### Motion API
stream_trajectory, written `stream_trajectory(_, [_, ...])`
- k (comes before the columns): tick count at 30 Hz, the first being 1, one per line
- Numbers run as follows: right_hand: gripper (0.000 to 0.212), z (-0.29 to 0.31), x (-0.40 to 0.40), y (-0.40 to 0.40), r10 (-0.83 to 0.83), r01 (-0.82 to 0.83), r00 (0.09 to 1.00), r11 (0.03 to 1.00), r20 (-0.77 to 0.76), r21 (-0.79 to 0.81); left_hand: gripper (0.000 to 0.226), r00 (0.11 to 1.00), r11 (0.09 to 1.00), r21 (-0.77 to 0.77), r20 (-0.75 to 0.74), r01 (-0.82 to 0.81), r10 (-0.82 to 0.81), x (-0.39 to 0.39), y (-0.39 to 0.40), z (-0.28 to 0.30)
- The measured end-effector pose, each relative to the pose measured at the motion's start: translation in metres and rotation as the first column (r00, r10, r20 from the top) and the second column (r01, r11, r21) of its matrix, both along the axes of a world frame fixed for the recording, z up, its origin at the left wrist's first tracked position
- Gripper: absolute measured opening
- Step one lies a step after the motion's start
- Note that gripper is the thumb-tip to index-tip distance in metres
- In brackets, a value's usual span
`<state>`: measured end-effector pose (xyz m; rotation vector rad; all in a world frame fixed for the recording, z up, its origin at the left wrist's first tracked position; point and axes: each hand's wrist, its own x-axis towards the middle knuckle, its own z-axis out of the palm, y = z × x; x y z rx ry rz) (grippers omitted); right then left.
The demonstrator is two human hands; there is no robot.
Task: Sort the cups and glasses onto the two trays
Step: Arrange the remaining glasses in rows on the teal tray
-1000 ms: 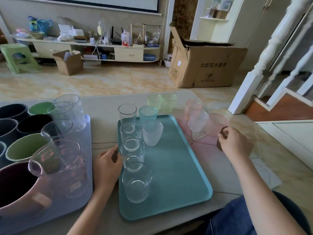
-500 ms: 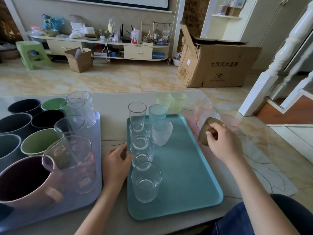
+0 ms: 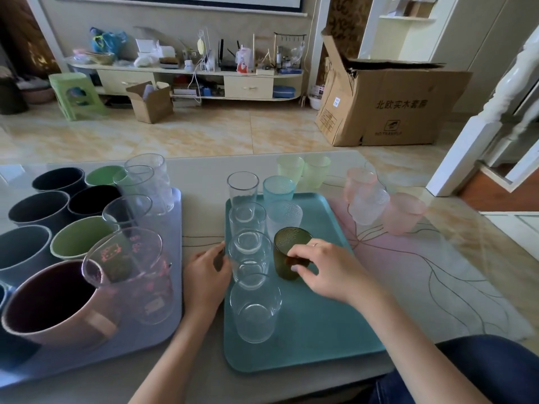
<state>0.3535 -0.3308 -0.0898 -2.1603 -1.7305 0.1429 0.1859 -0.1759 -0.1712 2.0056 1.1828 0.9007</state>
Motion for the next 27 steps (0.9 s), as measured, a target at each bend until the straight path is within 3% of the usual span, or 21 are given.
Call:
stream_trajectory(4, [0.02,-0.002,-0.001,0.001,0.006,-0.006,1.0,1.0,-0.01,-0.009,0.034,1.0,0.998,-0.058,-0.009,0.012,-0.013,-0.002,0.0,-0.001])
stream_trajectory(9, [0.015,-0.002,0.003,-0.001,0.027,-0.027,0.999,1.0,-0.026,-0.013,0.025,0.979,0.968,-0.247,0.205,0.044,0.007,-0.002,-0.004,0.021])
stream_trajectory(12, [0.014,0.006,0.009,0.001,0.07,-0.053,0.977,0.994,-0.199,0.091,0.026,0.961,0.964,-0.262,0.25,-0.05,0.118,-0.003,-0.003,0.041])
stream_trajectory(14, [0.017,0.017,0.024,0.0,0.038,0.032,0.949,0.976,-0.312,0.217,0.026,0.946,0.959,-0.274,0.286,-0.075,0.155,0.0,-0.006,0.06])
stream_trajectory(16, [0.018,0.027,0.051,-0.003,-0.079,0.191,0.943,0.923,-0.323,0.333,0.029,0.936,0.969,-0.239,0.324,-0.058,0.137,0.009,-0.011,0.081])
stream_trajectory(19, [0.02,0.033,0.097,-0.013,-0.465,0.477,0.876,0.796,-0.127,0.372,0.033,0.937,0.987,-0.159,0.347,0.004,0.052,0.033,-0.017,0.112])
stream_trajectory(21, [0.036,0.034,0.12,-0.023,-0.698,0.681,0.713,0.667,-0.068,0.301,0.033,0.954,0.994,-0.063,0.294,0.085,-0.063,0.059,-0.024,0.128])
stream_trajectory(23, [0.051,0.037,0.138,-0.031,-0.795,0.802,0.594,0.574,-0.123,0.166,0.034,0.961,0.971,0.068,0.145,0.229,-0.237,0.093,-0.038,0.144])
stream_trajectory(25, [0.064,0.037,0.153,-0.037,-0.803,0.808,0.58,0.589,-0.141,-0.031,0.037,0.911,0.894,0.178,-0.098,0.411,-0.4,0.134,-0.054,0.152])
stream_trajectory(27, [0.079,0.033,0.165,-0.039,-0.775,0.746,0.612,0.632,-0.155,-0.211,0.042,0.803,0.788,0.234,-0.36,0.57,-0.475,0.177,-0.071,0.15])
